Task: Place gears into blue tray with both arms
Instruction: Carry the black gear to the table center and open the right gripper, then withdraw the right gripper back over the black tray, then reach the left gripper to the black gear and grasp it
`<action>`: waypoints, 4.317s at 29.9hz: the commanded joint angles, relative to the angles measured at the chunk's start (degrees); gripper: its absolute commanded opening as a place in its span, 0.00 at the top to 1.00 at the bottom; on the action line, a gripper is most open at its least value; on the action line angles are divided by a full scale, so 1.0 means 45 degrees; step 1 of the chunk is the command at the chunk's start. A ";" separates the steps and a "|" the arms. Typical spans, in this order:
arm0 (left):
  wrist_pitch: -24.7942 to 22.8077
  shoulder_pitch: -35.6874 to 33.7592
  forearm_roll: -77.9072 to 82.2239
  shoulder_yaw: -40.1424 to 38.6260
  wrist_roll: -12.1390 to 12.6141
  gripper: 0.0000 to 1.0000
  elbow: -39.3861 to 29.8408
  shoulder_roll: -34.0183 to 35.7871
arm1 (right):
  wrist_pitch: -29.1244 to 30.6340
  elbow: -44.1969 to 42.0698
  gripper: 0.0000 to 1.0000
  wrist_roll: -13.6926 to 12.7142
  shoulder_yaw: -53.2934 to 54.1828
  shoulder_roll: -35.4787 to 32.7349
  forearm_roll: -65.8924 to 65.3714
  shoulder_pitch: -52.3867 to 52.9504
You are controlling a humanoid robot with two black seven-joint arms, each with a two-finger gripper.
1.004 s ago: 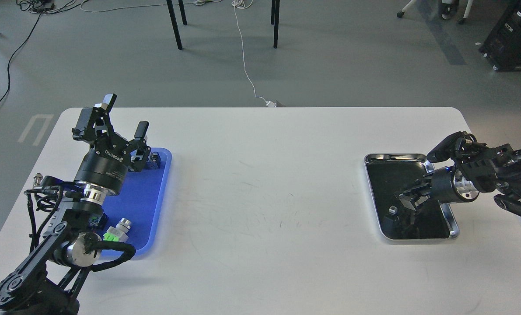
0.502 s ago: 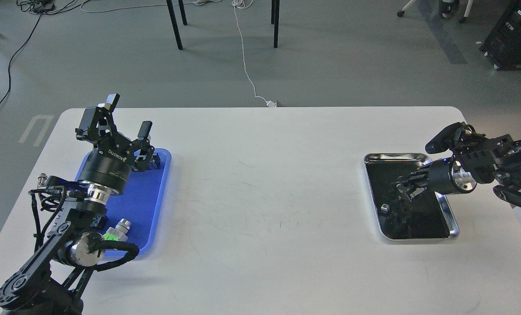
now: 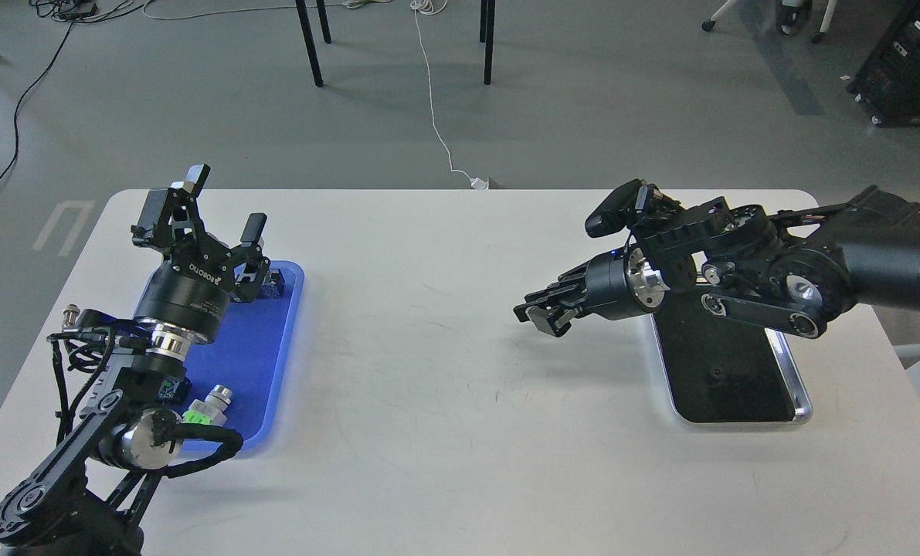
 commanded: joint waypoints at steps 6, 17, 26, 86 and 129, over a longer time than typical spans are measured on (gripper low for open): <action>0.0029 0.0015 0.0061 -0.0001 -0.0001 0.02 -0.0012 -0.0062 | -0.2539 0.0032 0.84 -0.0003 -0.0644 0.1005 0.0742 -0.1181; 0.0029 0.0210 0.0296 -0.0001 0.0018 0.02 -0.0012 -0.0082 | -0.2756 -0.0007 0.83 -0.0003 -0.0937 0.1239 0.0722 -0.1710; 0.0029 0.0249 0.0296 -0.0001 -0.0001 0.02 -0.0012 -0.0101 | -0.2756 -0.0280 0.81 -0.0003 -0.1054 0.1825 0.0703 -0.1710; -0.0107 -0.9297 1.7188 1.0189 -0.0891 0.02 0.0180 0.1091 | -0.0705 0.3020 0.02 -0.0003 1.7559 -0.3292 1.4433 -1.4053; 0.1455 -0.8872 1.8484 1.4609 -0.0891 0.45 0.4031 0.0465 | -0.0705 0.2962 0.02 -0.0003 1.7637 -0.3370 1.4414 -1.4327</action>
